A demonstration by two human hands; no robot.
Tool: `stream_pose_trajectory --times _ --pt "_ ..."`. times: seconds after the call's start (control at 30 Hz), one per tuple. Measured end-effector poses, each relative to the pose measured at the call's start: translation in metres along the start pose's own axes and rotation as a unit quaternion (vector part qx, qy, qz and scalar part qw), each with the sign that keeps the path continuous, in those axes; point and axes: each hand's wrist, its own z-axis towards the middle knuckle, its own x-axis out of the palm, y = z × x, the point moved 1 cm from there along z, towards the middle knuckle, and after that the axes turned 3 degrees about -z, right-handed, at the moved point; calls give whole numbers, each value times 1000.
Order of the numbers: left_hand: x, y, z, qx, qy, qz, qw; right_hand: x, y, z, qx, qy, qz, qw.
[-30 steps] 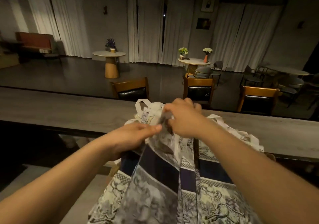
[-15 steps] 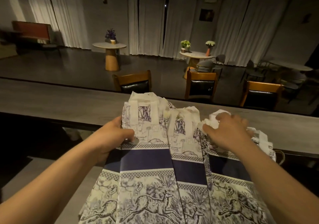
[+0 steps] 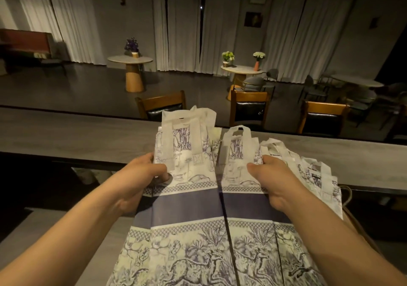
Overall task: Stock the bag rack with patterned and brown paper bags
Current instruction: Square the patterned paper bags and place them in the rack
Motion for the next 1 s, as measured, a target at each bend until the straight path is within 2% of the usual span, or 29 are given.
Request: stream_pose_trajectory --times 0.1,0.2,0.27,0.43,0.53,0.7,0.83,0.9,1.0 --pt "8 5 -5 -9 13 -16 1000 9 0 2 7 40 36 999" --pt "19 9 -5 24 9 -24 999 31 9 -4 -9 98 120 988" --pt "26 11 -7 42 0 -57 997 47 18 -13 -17 143 135 980" --pt "25 19 -18 79 11 -98 992 62 32 -16 -102 185 -29 977" --pt "14 21 -20 105 -49 -163 980 74 39 -21 -98 206 -60 972" --pt "-8 20 -18 132 -116 -271 946 109 58 -34 -169 193 -130 958" --pt "-43 16 -24 166 -148 -308 925 146 80 -48 -273 201 -242 909" --pt "-60 16 -29 166 -156 -306 924 167 83 -54 -289 202 -258 900" --pt "-81 25 -35 140 -166 -342 914 204 81 -64 -308 252 -317 861"
